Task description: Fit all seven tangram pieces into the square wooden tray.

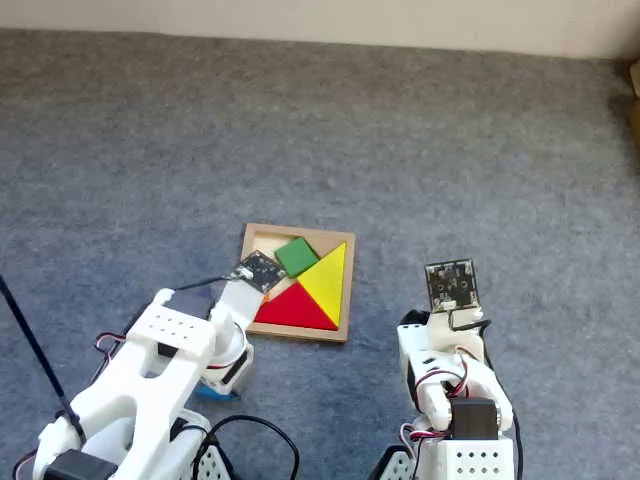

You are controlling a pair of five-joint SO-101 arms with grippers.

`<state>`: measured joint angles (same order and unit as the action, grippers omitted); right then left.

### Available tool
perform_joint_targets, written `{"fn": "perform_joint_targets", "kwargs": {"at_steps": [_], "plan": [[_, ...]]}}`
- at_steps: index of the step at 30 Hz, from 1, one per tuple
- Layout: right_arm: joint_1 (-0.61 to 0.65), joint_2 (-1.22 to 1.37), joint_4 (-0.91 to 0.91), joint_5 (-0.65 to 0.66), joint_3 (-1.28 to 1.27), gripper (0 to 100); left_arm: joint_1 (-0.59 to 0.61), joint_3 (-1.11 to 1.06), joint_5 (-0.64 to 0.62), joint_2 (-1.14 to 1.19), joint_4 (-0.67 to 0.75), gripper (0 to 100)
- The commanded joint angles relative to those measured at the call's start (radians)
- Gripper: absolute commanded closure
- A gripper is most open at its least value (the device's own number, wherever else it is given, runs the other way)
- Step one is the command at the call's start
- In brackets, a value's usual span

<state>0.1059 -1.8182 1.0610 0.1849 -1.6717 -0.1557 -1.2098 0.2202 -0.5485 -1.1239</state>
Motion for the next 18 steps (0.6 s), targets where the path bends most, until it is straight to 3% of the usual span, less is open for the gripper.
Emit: {"fn": "perform_joint_targets", "kwargs": {"at_steps": [1,6,13,18], "plan": [[-0.010,-0.019,-0.004,-0.002,-0.102,99.5,0.039,0.007,-0.008,-0.015,0.038,88],[-0.010,-0.019,-0.004,-0.002,-0.102,99.5,0.205,0.076,0.012,-0.015,0.126,96],[-0.010,-0.019,-0.004,-0.002,-0.102,99.5,0.476,0.183,0.338,-0.015,0.126,96],[-0.010,-0.019,-0.004,-0.002,-0.102,99.5,0.674,0.298,0.394,-0.015,0.124,90]]}}
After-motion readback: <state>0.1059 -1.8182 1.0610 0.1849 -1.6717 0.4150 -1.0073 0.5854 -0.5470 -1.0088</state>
